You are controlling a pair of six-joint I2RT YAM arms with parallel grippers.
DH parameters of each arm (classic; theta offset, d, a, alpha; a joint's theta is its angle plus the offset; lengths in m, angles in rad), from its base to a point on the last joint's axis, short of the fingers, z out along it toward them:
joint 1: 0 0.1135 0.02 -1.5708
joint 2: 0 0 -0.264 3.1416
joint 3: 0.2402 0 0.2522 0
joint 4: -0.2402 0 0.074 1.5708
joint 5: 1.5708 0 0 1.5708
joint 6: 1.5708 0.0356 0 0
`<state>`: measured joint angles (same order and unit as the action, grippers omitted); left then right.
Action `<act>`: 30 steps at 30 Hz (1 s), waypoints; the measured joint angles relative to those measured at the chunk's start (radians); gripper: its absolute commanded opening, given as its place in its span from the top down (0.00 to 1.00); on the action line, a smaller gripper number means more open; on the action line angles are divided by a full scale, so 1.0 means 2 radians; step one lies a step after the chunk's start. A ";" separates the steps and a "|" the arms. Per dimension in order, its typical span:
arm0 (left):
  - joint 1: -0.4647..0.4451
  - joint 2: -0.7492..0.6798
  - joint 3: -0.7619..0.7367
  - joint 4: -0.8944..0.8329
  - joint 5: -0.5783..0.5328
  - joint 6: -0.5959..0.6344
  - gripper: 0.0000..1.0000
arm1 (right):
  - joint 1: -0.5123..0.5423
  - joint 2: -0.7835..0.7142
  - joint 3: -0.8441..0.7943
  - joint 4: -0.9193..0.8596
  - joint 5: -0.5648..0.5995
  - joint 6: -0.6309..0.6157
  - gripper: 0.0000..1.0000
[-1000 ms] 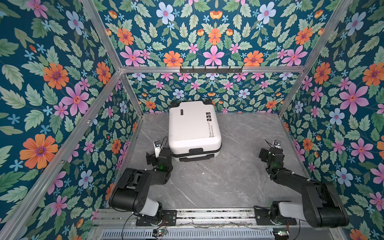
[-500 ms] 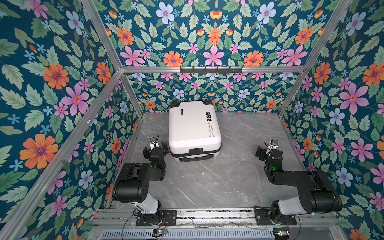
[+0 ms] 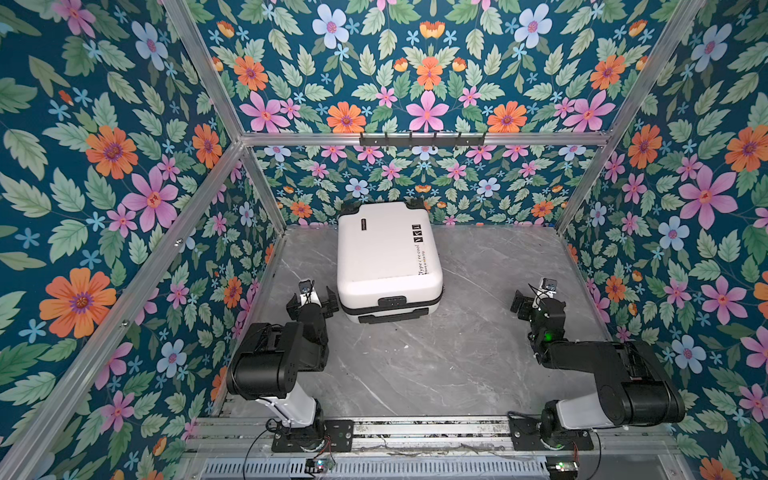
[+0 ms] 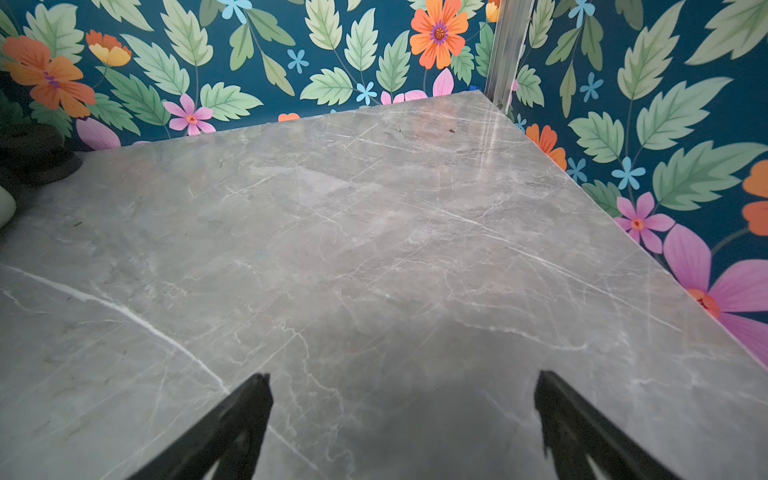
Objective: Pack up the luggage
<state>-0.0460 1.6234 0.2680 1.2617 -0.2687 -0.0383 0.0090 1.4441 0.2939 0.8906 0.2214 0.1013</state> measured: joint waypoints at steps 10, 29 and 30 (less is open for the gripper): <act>0.000 0.000 -0.001 0.001 0.002 0.002 0.00 | 0.000 0.000 0.000 0.000 0.000 0.000 0.01; 0.000 0.000 -0.002 0.005 0.002 0.005 0.00 | 0.000 0.000 0.000 0.000 0.000 0.000 0.01; 0.000 0.000 -0.002 0.005 0.002 0.005 0.00 | 0.000 0.000 0.000 0.000 0.000 0.000 0.01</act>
<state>-0.0460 1.6238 0.2649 1.2720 -0.2646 -0.0277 0.0090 1.4441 0.2939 0.8909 0.2214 0.1013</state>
